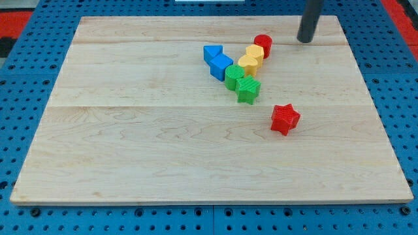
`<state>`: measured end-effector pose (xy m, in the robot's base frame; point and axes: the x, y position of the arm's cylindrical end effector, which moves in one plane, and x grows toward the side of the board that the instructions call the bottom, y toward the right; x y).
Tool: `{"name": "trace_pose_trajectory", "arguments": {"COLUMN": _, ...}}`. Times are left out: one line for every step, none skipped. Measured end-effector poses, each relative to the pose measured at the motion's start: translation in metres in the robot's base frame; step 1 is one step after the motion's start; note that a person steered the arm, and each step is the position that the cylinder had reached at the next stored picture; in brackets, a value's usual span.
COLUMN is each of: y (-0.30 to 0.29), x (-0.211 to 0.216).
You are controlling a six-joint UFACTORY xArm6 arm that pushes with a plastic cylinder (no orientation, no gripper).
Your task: Slide the red star up a bit
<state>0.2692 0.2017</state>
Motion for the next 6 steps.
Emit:
{"name": "trace_pose_trajectory", "arguments": {"y": 0.002, "x": 0.022}}
{"name": "trace_pose_trajectory", "arguments": {"y": 0.017, "x": 0.098}}
{"name": "trace_pose_trajectory", "arguments": {"y": 0.018, "x": 0.176}}
{"name": "trace_pose_trajectory", "arguments": {"y": 0.008, "x": 0.215}}
{"name": "trace_pose_trajectory", "arguments": {"y": -0.031, "x": 0.222}}
{"name": "trace_pose_trajectory", "arguments": {"y": -0.071, "x": 0.234}}
